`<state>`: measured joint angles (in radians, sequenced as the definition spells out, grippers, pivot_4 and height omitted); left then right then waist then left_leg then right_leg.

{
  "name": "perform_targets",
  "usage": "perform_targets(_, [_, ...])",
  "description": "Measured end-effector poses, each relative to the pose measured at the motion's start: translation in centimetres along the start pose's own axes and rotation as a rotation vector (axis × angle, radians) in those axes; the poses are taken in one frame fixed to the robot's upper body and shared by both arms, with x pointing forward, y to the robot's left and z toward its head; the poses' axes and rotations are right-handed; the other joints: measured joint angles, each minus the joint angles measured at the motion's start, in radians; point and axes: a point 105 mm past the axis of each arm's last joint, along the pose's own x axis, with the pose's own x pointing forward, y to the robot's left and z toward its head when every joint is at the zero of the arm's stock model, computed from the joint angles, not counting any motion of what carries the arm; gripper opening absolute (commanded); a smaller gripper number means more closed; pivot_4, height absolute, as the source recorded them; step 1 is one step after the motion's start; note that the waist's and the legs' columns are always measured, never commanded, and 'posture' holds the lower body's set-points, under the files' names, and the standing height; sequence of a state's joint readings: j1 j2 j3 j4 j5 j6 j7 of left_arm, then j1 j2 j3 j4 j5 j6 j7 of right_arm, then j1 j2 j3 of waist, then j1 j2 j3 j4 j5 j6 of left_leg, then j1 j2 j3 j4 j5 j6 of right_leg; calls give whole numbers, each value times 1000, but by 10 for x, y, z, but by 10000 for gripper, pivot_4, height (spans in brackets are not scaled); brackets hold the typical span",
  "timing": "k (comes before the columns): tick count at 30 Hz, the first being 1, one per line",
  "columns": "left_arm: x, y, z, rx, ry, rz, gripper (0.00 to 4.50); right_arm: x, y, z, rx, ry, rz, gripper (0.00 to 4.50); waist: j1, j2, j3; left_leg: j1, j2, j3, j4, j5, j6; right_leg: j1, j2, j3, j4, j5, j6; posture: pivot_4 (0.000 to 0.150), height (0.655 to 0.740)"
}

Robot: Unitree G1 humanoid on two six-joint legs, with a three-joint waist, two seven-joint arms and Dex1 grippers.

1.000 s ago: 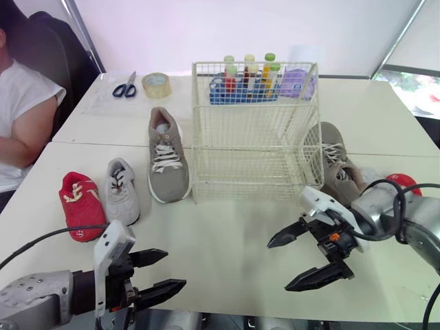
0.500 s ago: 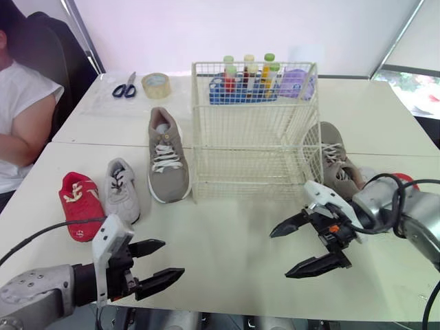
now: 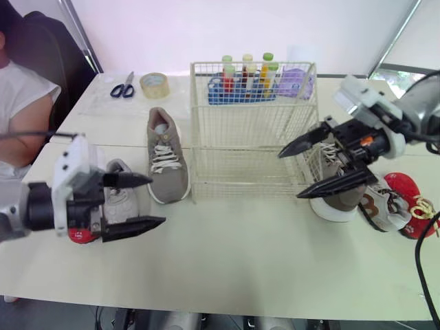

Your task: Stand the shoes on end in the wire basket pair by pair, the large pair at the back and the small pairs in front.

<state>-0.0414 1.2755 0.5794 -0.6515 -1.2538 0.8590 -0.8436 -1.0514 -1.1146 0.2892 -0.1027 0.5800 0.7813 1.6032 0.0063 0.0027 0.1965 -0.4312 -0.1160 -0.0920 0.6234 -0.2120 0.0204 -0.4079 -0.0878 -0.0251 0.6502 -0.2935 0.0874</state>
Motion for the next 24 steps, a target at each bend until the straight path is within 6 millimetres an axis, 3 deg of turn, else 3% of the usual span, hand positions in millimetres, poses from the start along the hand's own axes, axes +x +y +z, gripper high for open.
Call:
perform_targets(3, [7, -1, 4, 20, -7, -21, 45000, 6, -16, -22, -23, 108, -27, 44846, -2, 0, 0, 0, 1, 4, -3, 3, -3, 0, 0, 3, 2, 1, 3, 1500, 7400])
perform_targets(9, [22, -10, 3, 28, -52, -43, 45000, 26, -28, -60, -5, 217, -2, 44846, -8, 0, 0, 0, 2, 6, -3, 4, -4, -2, 0, 5, 4, 2, 3, 1500, 7400])
perform_targets(13, [25, -8, -5, -7, -51, -6, 45000, 34, -29, -73, 0, 257, 0, 31746, -14, -1, 0, 2, 2, 6, -1, 4, -4, 0, 1, 7, 7, 2, 3, 1500, 7400])
perform_targets(19, [26, -6, -7, -6, -59, 18, 45000, 31, -33, -74, -28, 297, -80, 1640, -19, -1, 0, 6, 5, 7, 4, 1, -4, 2, 5, 9, 9, 4, -2, 1500, 7400])
perform_targets(24, [31, -5, -14, -21, -53, 17, 45000, 37, -27, -70, -28, 282, -112, 490, -17, -1, 0, 6, 7, 8, 6, 2, -4, 1, 7, 10, 12, 4, -3, 1500, 7400])
